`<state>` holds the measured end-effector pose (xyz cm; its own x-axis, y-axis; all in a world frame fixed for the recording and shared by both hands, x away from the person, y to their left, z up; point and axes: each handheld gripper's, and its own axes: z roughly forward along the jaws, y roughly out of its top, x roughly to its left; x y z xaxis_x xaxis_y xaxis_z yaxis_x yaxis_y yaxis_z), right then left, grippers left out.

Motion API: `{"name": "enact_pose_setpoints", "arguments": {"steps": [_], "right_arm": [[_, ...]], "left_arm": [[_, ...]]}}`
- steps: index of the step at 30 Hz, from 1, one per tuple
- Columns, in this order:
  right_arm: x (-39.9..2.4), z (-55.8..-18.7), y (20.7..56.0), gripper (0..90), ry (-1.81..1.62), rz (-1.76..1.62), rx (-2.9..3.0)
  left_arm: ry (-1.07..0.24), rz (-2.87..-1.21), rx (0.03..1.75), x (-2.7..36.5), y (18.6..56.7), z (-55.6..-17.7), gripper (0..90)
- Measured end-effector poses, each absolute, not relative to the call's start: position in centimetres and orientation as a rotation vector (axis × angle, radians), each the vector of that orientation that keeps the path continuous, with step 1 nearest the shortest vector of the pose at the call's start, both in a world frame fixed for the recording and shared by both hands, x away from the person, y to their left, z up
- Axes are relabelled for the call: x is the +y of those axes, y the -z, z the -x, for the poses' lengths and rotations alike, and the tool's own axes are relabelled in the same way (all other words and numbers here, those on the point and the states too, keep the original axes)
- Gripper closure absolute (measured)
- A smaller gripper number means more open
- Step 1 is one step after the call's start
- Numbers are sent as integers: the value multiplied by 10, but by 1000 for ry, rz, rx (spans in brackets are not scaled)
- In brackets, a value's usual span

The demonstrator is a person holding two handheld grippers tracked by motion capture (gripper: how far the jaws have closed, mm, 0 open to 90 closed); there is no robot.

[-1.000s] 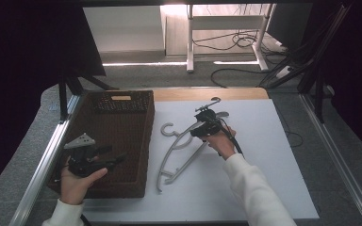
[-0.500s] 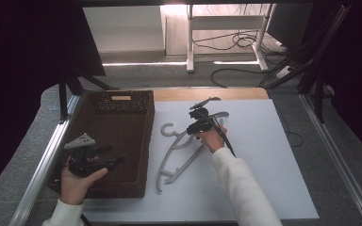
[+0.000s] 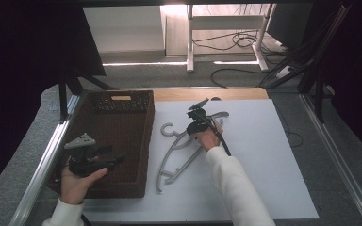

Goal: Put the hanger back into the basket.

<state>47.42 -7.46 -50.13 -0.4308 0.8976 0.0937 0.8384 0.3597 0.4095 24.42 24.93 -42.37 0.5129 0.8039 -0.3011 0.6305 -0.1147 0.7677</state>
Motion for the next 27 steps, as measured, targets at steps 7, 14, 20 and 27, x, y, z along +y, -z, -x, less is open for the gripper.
{"name": "enact_pose_setpoints", "arguments": {"steps": [7, 14, 20, 27], "right_arm": [[-69, -477, 503, 730, -549, -1629, 2437], [-68, -481, 502, 774, -549, -1763, 2378], [-71, -483, 502, 812, -571, -1800, 2359], [-72, -481, 499, 820, -591, -1762, 2393]], "left_arm": [[-234, -1822, 1199, 250, 424, -244, 251], [-234, -1825, 1196, 250, 424, -245, 250], [-234, -1823, 1201, 251, 425, -245, 250], [-237, -1821, 1203, 252, 425, -245, 250]]}}
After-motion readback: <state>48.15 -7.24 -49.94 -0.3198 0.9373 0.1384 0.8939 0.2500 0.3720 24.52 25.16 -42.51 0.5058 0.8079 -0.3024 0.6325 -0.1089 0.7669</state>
